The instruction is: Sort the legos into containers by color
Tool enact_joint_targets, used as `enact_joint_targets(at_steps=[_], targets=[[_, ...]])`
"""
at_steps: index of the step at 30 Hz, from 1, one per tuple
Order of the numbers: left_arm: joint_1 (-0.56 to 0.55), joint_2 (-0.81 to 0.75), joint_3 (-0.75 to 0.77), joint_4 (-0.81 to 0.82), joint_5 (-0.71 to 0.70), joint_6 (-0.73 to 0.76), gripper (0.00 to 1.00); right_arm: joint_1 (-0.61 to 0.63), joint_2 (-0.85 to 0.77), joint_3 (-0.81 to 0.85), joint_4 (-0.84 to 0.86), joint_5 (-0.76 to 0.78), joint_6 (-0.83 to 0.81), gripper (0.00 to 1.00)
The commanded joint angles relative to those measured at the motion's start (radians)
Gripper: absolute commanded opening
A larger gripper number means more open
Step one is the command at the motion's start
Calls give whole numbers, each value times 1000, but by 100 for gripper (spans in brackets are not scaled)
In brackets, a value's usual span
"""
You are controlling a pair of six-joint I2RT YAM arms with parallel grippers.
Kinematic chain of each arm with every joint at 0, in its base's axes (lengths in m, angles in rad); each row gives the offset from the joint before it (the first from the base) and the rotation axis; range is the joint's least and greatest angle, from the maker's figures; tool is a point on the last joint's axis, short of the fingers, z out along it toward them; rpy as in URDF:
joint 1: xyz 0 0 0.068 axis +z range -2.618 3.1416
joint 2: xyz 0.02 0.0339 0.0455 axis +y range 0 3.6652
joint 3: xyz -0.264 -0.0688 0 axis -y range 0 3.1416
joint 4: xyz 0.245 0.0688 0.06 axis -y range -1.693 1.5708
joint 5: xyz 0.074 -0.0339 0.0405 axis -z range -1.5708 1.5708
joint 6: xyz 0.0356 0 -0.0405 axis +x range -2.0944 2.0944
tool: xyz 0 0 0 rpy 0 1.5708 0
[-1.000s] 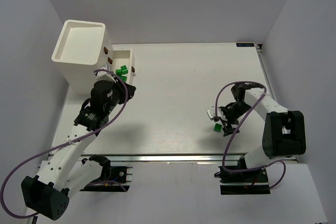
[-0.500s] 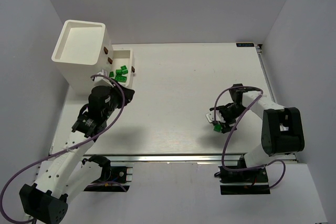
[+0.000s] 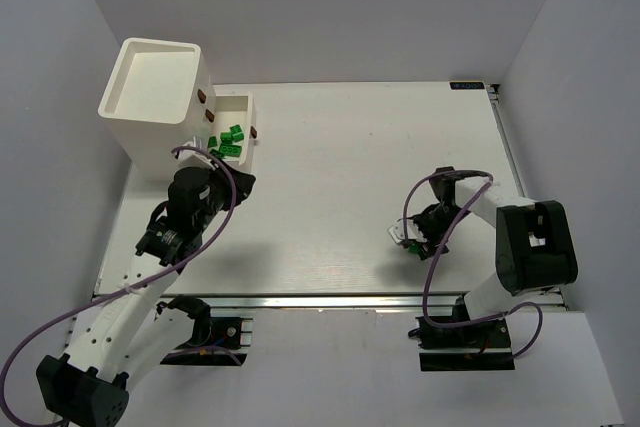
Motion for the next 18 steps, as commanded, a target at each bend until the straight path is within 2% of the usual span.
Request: enact_joint_targets(at_steps=[1, 5, 10, 13, 17, 18], targets=[[5, -21, -3, -5, -19, -5, 41, 18, -18, -31, 41, 10, -173, 66], [5, -26, 0, -14, -31, -7, 41, 33, -30, -51, 109, 16, -148, 47], [5, -30, 8, -28, -41, -3, 41, 39, -16, -13, 92, -5, -108, 24], [5, -32, 19, -34, -50, 0, 41, 47, -12, 76, 77, -111, -3, 18], [5, -52, 52, -48, -90, 10, 41, 108, 54, 319, 138, -279, 297, 14], [5, -56, 63, -51, -102, 13, 40, 120, 77, 361, 224, -336, 474, 13]])
